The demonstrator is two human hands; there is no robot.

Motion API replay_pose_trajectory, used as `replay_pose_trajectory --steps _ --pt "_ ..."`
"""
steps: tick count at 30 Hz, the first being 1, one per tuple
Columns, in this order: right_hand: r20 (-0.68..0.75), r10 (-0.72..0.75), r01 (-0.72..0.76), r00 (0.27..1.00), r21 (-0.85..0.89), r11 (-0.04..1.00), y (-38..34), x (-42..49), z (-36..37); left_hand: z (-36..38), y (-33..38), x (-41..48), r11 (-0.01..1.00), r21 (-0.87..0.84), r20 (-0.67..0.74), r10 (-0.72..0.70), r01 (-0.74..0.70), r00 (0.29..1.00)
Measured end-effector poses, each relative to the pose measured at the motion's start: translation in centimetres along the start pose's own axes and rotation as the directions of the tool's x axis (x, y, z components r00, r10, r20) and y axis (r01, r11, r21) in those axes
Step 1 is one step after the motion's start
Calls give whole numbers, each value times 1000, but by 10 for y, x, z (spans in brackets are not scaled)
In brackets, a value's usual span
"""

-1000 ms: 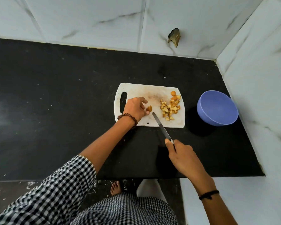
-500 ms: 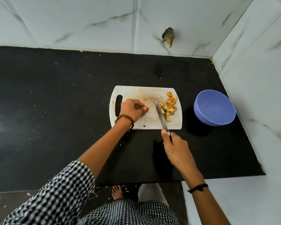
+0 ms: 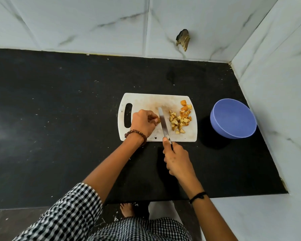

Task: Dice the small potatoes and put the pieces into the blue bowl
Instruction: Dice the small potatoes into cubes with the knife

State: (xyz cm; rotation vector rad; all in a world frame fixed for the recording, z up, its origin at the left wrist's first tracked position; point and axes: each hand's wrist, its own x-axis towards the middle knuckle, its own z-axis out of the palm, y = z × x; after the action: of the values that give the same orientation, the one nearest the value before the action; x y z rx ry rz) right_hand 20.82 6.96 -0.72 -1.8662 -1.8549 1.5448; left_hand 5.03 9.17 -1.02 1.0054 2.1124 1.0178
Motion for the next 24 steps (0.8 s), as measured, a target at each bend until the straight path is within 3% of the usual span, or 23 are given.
replay_pose_trajectory --steps 6,16,24 --pt "22 12 -11 1000 -51 999 -3 4 6 1 0 -2 999 39 -7 24 -23 1000" --pt "-14 -70 62 997 -325 944 -24 3 7 3 2 -7 1000 21 -75 21 -20 997" --pt "-6 -95 86 995 -378 922 -32 16 7 6 2 -6 1000 4 -82 3 -3 997"
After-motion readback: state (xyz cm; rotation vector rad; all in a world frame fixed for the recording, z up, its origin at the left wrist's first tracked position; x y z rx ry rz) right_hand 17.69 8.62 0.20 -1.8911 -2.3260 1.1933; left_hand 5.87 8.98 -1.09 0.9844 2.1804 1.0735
